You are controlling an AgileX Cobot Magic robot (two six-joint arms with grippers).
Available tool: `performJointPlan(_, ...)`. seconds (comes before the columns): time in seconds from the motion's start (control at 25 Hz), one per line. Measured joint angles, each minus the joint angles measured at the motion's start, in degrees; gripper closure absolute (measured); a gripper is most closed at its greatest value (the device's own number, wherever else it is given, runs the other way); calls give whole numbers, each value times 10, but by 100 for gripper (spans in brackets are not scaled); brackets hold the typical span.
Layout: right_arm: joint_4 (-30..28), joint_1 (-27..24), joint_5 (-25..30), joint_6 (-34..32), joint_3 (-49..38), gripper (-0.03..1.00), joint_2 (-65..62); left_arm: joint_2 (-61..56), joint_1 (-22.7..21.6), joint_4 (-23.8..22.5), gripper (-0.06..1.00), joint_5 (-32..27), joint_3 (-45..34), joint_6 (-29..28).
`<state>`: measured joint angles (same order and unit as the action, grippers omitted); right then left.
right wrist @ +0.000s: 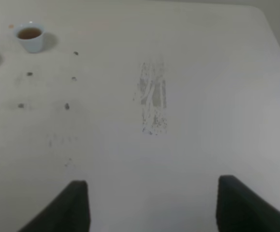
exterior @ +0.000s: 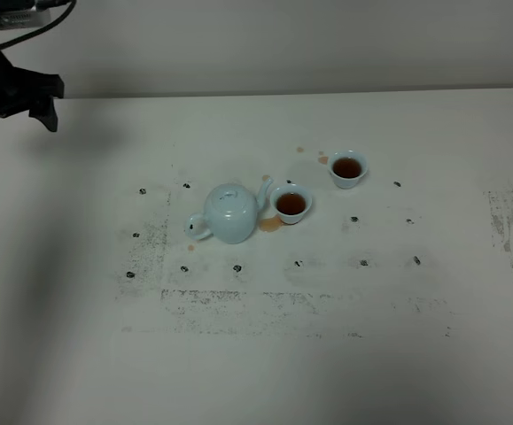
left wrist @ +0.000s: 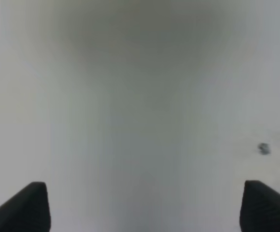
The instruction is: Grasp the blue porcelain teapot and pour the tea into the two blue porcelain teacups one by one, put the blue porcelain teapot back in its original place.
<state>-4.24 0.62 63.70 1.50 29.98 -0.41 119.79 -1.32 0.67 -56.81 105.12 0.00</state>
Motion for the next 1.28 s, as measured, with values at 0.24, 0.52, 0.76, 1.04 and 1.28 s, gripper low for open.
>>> performJointPlan(0.24,0,0,0,0,0,43,0,-52,-3,-23,87,-68,-3,-18)
performJointPlan(0.52,0,0,0,0,0,43,0,-217,-3,-21,87,-100,-160,-15)
performJointPlan(0.76,0,0,0,0,0,43,0,-433,-3,34,87,-54,-386,16)
performJointPlan(1.04,0,0,0,0,0,43,0,-660,-3,47,87,-45,-633,20)
performJointPlan(1.28,0,0,0,0,0,43,0,-850,-3,58,87,-45,-766,20)
